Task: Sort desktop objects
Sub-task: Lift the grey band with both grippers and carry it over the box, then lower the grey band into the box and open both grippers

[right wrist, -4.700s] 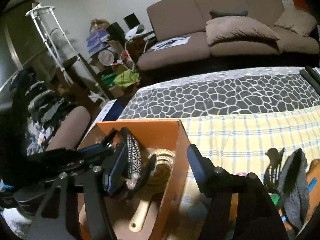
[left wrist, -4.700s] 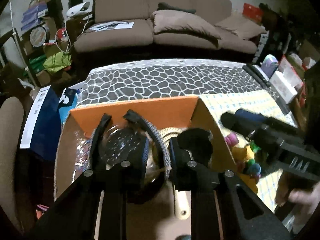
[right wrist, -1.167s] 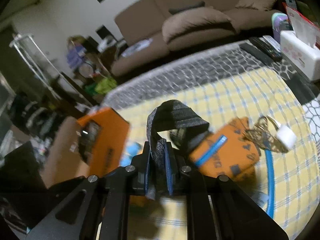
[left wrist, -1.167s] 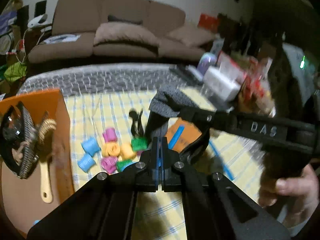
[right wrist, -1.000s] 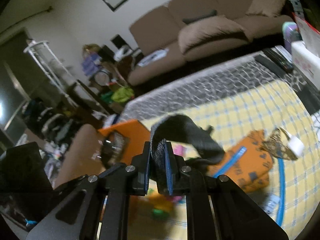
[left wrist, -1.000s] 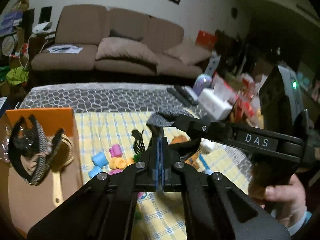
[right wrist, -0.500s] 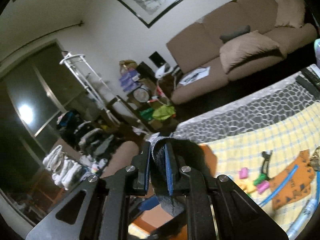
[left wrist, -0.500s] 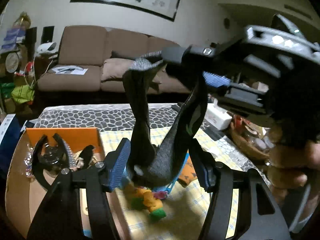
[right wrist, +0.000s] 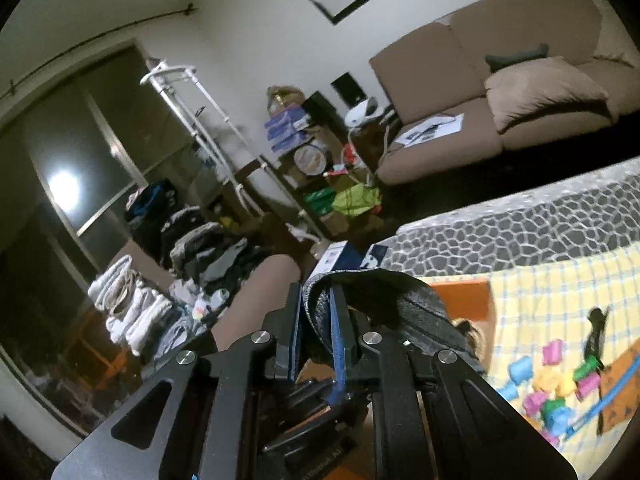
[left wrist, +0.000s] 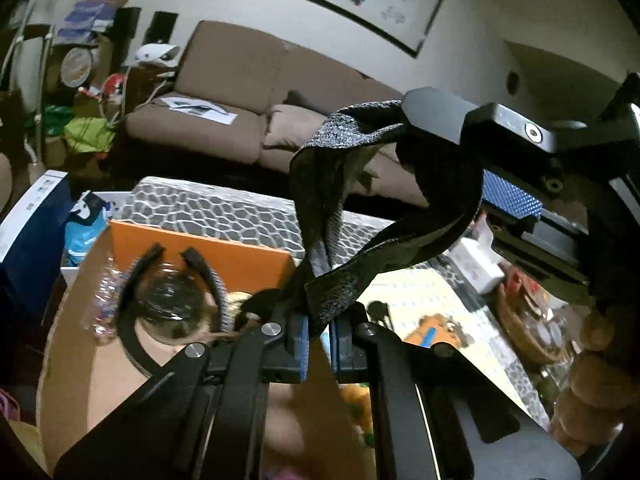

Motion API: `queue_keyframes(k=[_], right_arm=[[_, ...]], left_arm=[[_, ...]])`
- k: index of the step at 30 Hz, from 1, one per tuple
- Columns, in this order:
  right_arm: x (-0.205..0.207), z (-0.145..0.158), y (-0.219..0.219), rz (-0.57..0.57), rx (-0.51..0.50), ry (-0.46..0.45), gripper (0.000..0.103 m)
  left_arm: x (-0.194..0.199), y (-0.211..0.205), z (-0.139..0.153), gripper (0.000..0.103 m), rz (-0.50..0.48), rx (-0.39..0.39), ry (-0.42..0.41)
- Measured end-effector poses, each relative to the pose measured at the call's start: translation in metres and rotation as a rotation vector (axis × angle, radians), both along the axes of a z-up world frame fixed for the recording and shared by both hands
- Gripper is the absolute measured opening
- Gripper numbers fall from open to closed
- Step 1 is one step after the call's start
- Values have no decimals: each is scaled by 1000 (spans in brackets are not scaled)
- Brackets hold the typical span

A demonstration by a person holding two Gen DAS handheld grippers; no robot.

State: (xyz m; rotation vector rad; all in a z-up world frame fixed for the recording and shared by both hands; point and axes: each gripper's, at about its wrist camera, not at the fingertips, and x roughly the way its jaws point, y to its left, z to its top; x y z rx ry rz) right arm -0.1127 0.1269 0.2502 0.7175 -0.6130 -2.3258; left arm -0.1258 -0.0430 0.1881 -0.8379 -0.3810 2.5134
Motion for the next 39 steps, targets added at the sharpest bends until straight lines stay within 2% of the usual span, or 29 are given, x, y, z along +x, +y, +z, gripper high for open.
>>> queue_keyframes(k=[5, 9, 14, 18, 20, 21, 24, 25, 26, 28, 32, 35, 39], right_arm=[[-17, -12, -20, 28, 17, 0, 12], [-37, -40, -18, -10, 25, -60, 12], [-61, -82, -15, -90, 158, -160, 12], [-72, -116, -18, -131, 314, -234, 14], [-72, -129, -20, -138, 392, -255, 20], [-72, -133, -22, -146, 438, -260, 21], [-71, -143, -29, -164, 575, -255, 28], [-71, -146, -30, -168, 612, -255, 33], [-69, -148, -31, -166, 637, -249, 33], [-69, -147, -31, -167, 647, -244, 33], [-60, -134, -25, -188, 631, -210, 46], [-56, -122, -20, -198, 604, -195, 48], [-49, -108, -13, -208, 594, -186, 53]], left_arm=[[-14, -22, -11, 7, 49, -12, -23], [-30, -27, -35, 7, 64, -43, -110], [-42, -26, -63, 7, 82, -96, -236], [-40, -23, -67, 8, 91, -134, -276], [-38, -14, -66, 25, 64, -188, -298], [-36, -10, -67, 30, 51, -204, -309], [-34, 5, -76, 38, -3, -268, -359], [-32, 11, -79, 39, -21, -281, -373], [-30, 14, -80, 42, -34, -291, -379], [-25, 22, -80, 49, -53, -309, -385], [-18, 20, -71, 68, -48, -299, -365], [-16, 12, -64, 78, -31, -286, -353], [-8, 2, -57, 85, -2, -273, -346]])
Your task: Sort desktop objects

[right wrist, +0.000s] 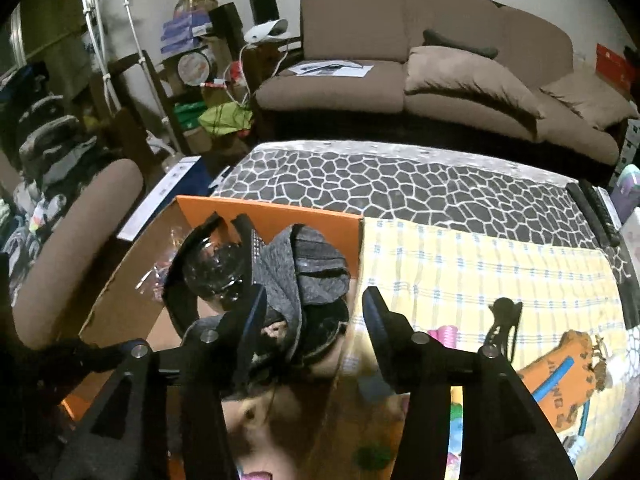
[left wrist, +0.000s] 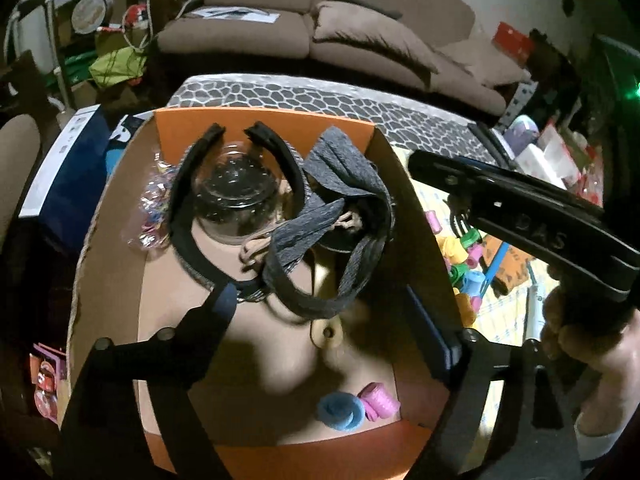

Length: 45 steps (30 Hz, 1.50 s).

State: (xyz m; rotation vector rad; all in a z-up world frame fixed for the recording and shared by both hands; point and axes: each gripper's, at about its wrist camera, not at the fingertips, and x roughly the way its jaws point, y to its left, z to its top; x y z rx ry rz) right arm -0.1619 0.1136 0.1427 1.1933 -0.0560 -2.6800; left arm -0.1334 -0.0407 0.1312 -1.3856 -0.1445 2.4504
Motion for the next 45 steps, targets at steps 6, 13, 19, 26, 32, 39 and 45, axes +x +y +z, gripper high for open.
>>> queue_keyframes(k=[6, 13, 19, 26, 32, 39, 45], right_arm=[[22, 2, 5, -12, 14, -11, 77], [52, -5, 27, -32, -35, -83, 90], [94, -4, 38, -32, -23, -64, 95], [154, -22, 50, -58, 38, -86, 103], [192, -35, 71, -150, 16, -79, 103], [220, -69, 77, -180, 81, -71, 103], [225, -99, 93, -252, 137, -81, 103]], left_arm=[[20, -3, 13, 97, 4, 4, 28], [73, -9, 32, 103, 52, 20, 120], [109, -25, 42, 103, 147, 12, 190], [146, -21, 22, 103, 157, -74, 175], [177, 12, -8, 103, 96, -91, 168], [184, 49, -39, 103, 65, -120, 161], [180, 62, -69, 103, 70, -148, 148]])
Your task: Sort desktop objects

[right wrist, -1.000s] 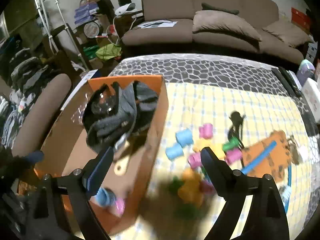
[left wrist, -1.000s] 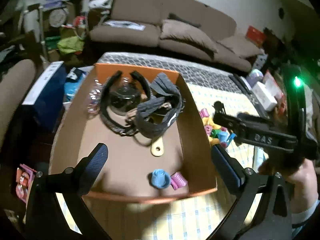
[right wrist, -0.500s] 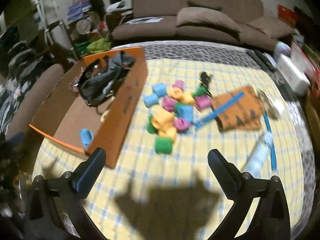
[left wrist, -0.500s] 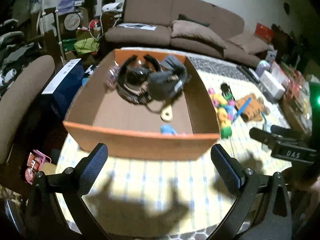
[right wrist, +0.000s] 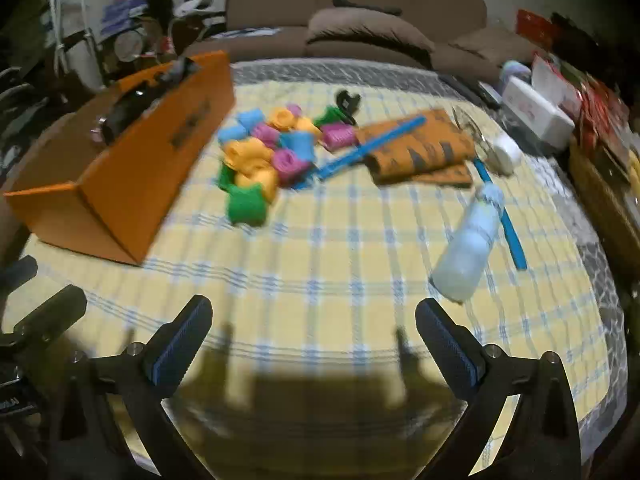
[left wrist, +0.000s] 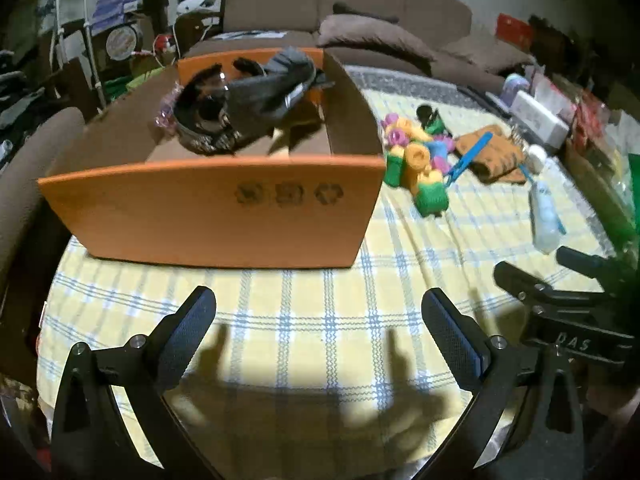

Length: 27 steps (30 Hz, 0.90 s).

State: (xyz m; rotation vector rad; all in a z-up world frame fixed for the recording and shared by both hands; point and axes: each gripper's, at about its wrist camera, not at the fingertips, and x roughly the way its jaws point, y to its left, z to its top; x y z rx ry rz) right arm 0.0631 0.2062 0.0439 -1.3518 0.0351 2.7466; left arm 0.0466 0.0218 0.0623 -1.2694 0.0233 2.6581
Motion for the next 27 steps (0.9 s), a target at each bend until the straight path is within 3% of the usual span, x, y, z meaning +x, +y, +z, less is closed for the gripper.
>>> queue_keyframes(k=[12, 27], right_arm=[[-9, -31, 24, -61, -27, -37, 103], [-16, -37, 23, -57, -16, -22, 103]], left_arm=[[-20, 5, -29, 103, 44, -12, -47], [-41, -3, -43, 103, 105, -30, -60]])
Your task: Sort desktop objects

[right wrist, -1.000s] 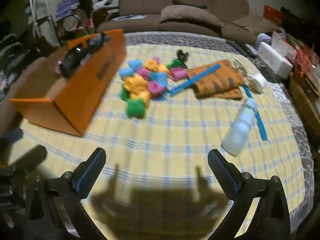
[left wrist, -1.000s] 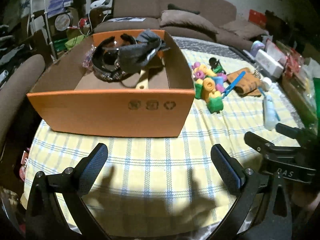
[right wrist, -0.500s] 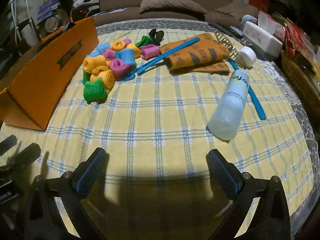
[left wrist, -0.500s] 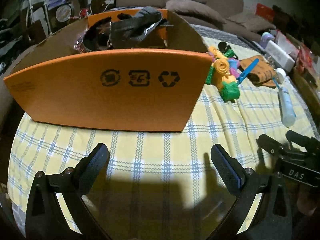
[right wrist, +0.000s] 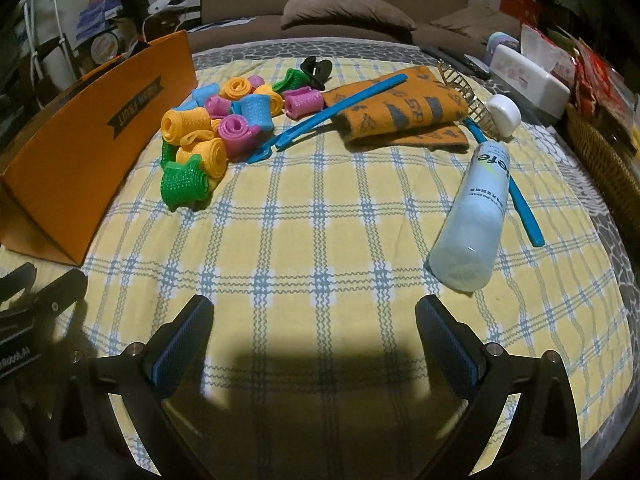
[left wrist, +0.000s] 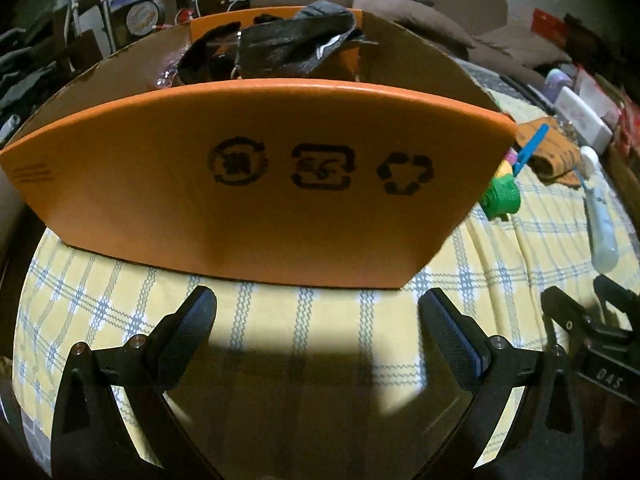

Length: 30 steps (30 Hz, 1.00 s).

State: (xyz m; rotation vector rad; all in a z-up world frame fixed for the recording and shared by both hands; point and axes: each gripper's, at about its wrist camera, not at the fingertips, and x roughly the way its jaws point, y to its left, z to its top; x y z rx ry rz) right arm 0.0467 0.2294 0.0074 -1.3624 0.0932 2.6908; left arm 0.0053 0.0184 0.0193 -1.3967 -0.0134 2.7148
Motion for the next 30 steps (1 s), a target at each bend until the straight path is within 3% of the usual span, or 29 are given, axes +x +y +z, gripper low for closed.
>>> queue_keyframes(k=[30], right_arm=[[-1, -1, -2, -1, 9, -1, 103]], left_arm=[[-1, 2, -2, 103, 8, -14, -7]])
